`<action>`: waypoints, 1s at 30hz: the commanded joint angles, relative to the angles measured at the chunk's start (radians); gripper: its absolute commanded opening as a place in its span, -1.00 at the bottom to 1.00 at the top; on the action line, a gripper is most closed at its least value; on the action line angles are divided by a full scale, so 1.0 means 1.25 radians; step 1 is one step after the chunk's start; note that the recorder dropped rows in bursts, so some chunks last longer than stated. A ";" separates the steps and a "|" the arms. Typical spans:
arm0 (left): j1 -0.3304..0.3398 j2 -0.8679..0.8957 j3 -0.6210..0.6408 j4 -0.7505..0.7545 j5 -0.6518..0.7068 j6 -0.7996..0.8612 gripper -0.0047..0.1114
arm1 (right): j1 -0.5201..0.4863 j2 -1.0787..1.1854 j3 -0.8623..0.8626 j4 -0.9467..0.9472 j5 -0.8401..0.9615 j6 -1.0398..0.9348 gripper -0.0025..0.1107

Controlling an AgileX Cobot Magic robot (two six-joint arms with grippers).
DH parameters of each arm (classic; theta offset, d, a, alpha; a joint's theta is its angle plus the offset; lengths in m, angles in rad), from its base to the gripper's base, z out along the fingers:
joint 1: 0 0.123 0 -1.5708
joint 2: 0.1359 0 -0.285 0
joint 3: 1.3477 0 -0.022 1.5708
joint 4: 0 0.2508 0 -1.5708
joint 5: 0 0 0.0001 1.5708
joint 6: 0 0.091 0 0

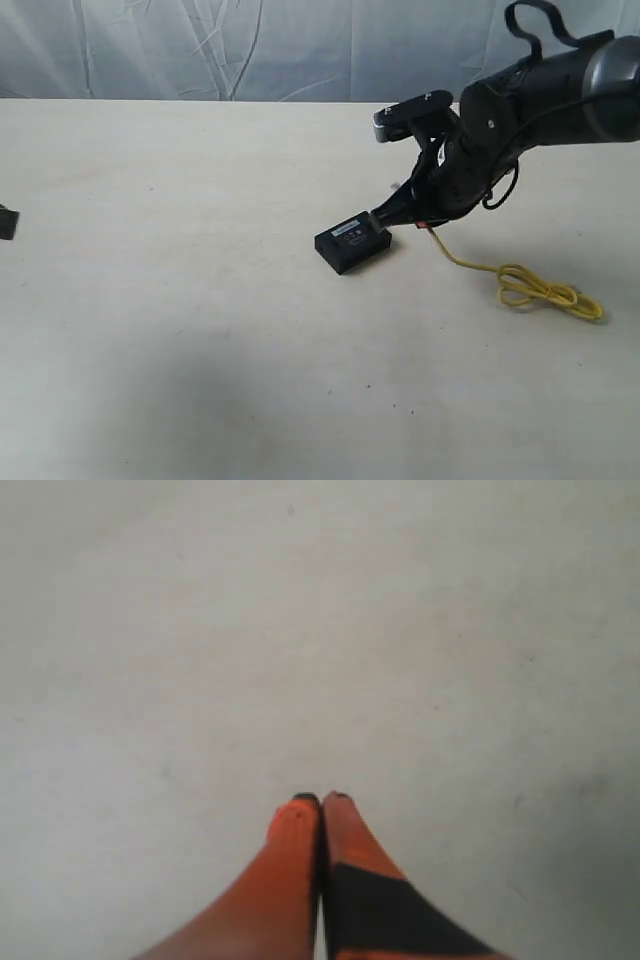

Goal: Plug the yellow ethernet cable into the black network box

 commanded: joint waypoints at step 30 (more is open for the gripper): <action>-0.146 0.241 -0.006 -0.312 -0.187 0.368 -0.92 | 0.145 0.164 -0.122 0.131 -0.116 -0.100 -0.97</action>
